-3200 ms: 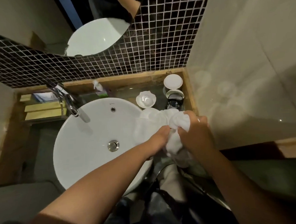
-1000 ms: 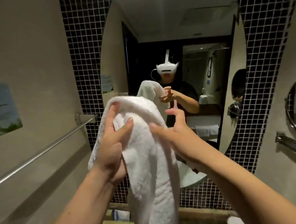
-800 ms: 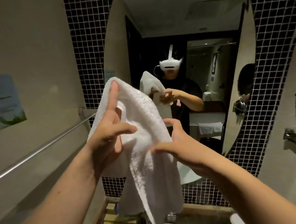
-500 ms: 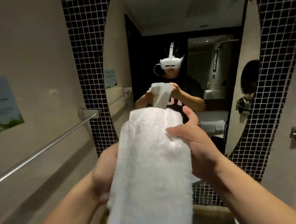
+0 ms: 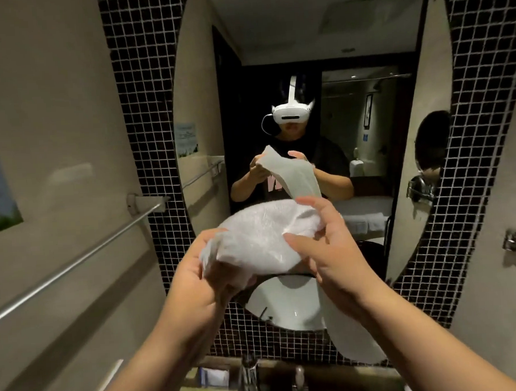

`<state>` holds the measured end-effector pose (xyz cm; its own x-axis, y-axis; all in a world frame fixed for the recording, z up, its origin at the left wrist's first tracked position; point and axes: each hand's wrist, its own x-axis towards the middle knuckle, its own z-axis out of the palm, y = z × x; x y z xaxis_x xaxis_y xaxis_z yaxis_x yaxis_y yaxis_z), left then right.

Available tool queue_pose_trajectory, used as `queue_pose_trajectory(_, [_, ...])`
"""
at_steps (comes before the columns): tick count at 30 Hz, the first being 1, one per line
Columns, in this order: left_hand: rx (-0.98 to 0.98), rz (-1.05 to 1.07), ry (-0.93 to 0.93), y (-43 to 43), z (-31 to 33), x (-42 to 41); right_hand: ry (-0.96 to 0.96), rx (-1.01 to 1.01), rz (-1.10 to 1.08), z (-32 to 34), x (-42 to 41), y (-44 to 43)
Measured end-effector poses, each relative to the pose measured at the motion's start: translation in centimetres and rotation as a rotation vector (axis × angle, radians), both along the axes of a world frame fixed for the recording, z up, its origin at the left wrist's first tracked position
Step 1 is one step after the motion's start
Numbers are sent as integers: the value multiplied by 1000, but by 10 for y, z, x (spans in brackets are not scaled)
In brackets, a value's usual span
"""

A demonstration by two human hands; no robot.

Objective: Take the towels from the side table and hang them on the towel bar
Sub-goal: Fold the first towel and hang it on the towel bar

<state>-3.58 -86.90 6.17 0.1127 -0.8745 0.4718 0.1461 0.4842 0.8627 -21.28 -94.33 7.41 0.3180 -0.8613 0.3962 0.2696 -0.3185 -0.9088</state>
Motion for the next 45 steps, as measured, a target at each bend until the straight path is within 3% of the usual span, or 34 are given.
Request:
queue_pose_trajectory(5, [-50,-19,55,-26,21,-6,431,-138,-154,2,0,10])
queue_pose_trajectory(8, [10,-34,-5,-42,29,-11,313,-326,-186,6,-3,21])
queue_pose_trajectory(12, [27,-118,-104,-50,34,-17,297,-560,-319,16,-8,25])
queue_pose_trajectory(16, [11,-50,-117,-54,39,-17,197,-449,-411,17,-12,15])
queue_pose_trajectory(24, [-75,28,-479,-43,52,-25,-86,-209,-277,27,2,12])
queue_pose_trajectory(27, [-63,9,-394,-41,57,-26,-47,-292,-202,24,12,17])
queue_pose_trajectory(31, [68,-83,-87,-38,62,-21,121,-519,-102,18,10,18])
queue_pose_trajectory(33, [88,-137,-87,-37,63,-17,169,-592,-116,14,9,13])
queue_pose_trajectory(35, [64,-168,-175,-36,63,-16,102,-605,-164,9,9,6])
queue_pose_trajectory(39, [2,5,-269,-41,68,-15,-29,-470,-301,18,1,1])
queue_pose_trajectory(45, [14,383,-358,-60,78,27,-40,-169,-429,33,-25,-26])
